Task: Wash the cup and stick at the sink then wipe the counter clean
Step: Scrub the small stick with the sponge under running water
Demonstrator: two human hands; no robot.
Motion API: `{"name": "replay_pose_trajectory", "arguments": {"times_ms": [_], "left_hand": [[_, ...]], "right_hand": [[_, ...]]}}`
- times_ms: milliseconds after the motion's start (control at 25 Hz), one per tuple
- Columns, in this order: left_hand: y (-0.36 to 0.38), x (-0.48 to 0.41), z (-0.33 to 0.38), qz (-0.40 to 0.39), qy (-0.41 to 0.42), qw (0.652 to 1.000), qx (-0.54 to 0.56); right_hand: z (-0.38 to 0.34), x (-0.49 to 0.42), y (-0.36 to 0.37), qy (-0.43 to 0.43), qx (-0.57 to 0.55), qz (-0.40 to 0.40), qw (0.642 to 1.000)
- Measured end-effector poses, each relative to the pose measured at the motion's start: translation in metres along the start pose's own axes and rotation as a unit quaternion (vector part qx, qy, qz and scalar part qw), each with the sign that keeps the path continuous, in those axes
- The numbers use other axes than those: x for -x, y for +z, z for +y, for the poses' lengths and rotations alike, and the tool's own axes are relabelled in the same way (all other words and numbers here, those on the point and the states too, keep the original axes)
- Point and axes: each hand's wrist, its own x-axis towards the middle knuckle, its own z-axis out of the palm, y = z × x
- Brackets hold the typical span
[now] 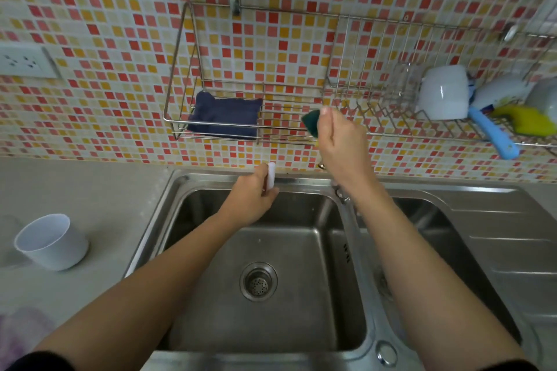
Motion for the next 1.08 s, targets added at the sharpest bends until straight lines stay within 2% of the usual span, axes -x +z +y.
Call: {"name": "replay_pose_trajectory", "arguments": {"times_ms": [80, 160, 240, 360, 520, 600, 680, 760, 840, 880, 920, 1000, 1080], "left_hand": [[-0.007, 0.0, 0.004, 0.001, 0.01, 1.0, 0.014], [-0.013, 0.001, 0.005, 0.008, 0.006, 0.999, 0.031], [-0.019, 0.004, 0.006, 0.017, -0.003, 0.998, 0.052], [-0.028, 0.01, -0.001, 0.033, -0.003, 0.997, 0.063], [-0.032, 0.016, -0.016, 0.032, -0.013, 0.998, 0.056], [-0.034, 0.018, -0.019, 0.04, -0.016, 0.998, 0.049], [-0.036, 0.019, -0.021, 0.051, -0.015, 0.998, 0.039], [-0.037, 0.018, -0.021, 0.061, -0.015, 0.997, 0.036], [-0.04, 0.018, -0.022, 0.076, -0.03, 0.996, 0.047], [-0.041, 0.019, -0.024, 0.08, -0.043, 0.994, 0.065], [-0.041, 0.021, -0.027, 0.084, -0.055, 0.991, 0.089], [-0.037, 0.03, -0.038, 0.091, -0.072, 0.986, 0.123], [-0.025, 0.039, -0.052, 0.084, -0.098, 0.984, 0.12]], "right_hand": [[-0.015, -0.038, -0.007, 0.044, -0.022, -0.047, 0.998], [-0.016, -0.071, 0.0, 0.132, -0.088, -0.123, 0.98], [0.0, -0.1, 0.023, 0.171, -0.084, -0.198, 0.962], [0.026, -0.119, 0.06, 0.196, -0.018, -0.318, 0.928], [0.034, -0.12, 0.082, 0.189, 0.004, -0.38, 0.905], [0.032, -0.121, 0.083, 0.18, 0.087, -0.398, 0.895], [0.019, -0.117, 0.076, 0.187, 0.169, -0.371, 0.894], [0.004, -0.105, 0.069, 0.145, 0.196, -0.246, 0.938], [-0.011, -0.082, 0.061, 0.025, 0.133, -0.062, 0.989], [-0.018, -0.066, 0.055, -0.023, 0.078, 0.005, 0.997], [-0.021, -0.047, 0.052, -0.046, 0.029, 0.039, 0.998], [-0.021, 0.001, 0.052, -0.036, -0.03, 0.042, 0.998], [-0.004, 0.055, 0.068, 0.026, -0.037, -0.007, 0.999]]}}
